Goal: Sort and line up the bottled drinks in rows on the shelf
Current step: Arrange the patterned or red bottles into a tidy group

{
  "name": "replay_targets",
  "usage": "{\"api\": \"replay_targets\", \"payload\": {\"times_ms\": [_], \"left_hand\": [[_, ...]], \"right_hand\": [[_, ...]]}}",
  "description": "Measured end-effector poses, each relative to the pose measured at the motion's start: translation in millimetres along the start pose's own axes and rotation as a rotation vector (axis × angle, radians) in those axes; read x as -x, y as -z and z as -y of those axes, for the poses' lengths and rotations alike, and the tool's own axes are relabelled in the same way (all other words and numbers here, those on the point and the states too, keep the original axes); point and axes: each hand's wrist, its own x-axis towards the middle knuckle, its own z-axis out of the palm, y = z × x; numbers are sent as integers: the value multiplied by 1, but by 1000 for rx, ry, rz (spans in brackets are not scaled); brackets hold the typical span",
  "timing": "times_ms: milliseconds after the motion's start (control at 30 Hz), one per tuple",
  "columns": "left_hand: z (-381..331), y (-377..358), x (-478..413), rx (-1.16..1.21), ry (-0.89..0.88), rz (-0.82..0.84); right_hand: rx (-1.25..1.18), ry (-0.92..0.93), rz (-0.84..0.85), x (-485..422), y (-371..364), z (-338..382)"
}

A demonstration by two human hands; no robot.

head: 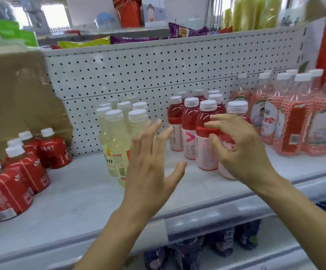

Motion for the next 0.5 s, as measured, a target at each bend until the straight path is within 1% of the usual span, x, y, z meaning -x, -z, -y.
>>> {"api": "replay_targets", "payload": {"times_ms": [67,167,267,367,433,500], "left_hand": [[-20,-7,-6,112,-31,54],[-61,-24,-18,269,-82,135],[-105,-48,-27,443,-105,256],[-149,-83,-40,597,7,404],[-174,-113,-55,665,141,477],[-194,-144,-75,741,291,511]], "right_hand": [[-6,28,3,4,15,-13],[-3,32,-55,6,43,-43],[-32,-27,-143,7,73,-85],[-50,-133,-236,8,100,-135],[-53,-210,-280,6,118,-168],[-113,-311,-278,0,133,-200]]}}
